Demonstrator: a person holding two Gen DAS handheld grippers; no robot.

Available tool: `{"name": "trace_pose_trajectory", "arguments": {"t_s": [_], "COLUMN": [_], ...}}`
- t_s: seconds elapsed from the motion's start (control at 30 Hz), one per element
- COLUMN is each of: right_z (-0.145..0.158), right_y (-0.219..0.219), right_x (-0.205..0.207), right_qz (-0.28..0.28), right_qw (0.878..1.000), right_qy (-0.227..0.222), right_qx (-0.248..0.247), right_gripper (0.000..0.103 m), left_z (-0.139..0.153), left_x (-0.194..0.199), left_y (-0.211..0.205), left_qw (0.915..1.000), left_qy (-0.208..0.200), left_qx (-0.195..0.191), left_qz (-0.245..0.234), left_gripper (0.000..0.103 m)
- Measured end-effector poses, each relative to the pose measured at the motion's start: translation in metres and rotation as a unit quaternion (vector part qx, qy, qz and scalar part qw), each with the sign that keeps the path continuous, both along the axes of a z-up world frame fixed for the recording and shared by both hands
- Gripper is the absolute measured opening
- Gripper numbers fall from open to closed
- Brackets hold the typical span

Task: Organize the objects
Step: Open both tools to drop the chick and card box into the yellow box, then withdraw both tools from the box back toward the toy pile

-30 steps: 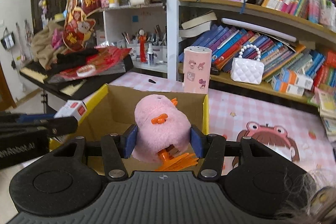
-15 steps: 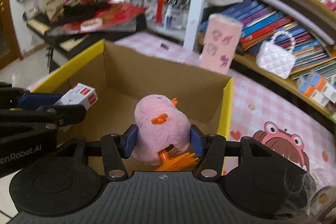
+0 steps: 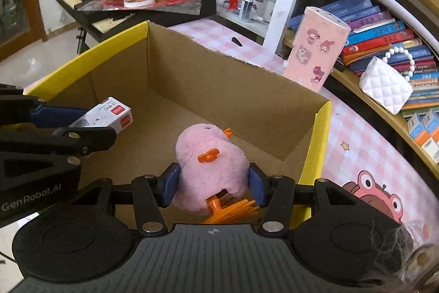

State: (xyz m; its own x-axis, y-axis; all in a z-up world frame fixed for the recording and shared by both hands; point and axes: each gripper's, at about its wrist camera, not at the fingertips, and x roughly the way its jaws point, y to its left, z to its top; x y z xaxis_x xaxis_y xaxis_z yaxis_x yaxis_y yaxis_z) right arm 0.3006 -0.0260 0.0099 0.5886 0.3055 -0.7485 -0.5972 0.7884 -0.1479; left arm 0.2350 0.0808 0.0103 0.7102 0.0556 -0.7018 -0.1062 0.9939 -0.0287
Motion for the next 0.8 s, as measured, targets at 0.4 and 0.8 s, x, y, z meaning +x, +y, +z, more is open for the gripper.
{"name": "trace_pose_trajectory", "arguments": {"t_s": [0.4, 0.8], "right_z": [0.030, 0.064], "right_y": [-0.018, -0.044], "right_x": [-0.019, -0.097], "right_qz": [-0.028, -0.093], "right_qw": [0.996, 0.985], "right_qy": [-0.063, -0.119], "right_qx": [0.052, 0.086], "right_gripper": [0.061, 0.061], "left_z": [0.028, 0.052], "left_x": [-0.023, -0.080], "left_y": [-0.001, -0.003], "left_qw": [0.9984, 0.9954], "left_qy": [-0.055, -0.095], "left_qx": [0.015, 0.008], "left_qz": [-0.001, -0.001], "left_gripper": [0.049, 0.077]}}
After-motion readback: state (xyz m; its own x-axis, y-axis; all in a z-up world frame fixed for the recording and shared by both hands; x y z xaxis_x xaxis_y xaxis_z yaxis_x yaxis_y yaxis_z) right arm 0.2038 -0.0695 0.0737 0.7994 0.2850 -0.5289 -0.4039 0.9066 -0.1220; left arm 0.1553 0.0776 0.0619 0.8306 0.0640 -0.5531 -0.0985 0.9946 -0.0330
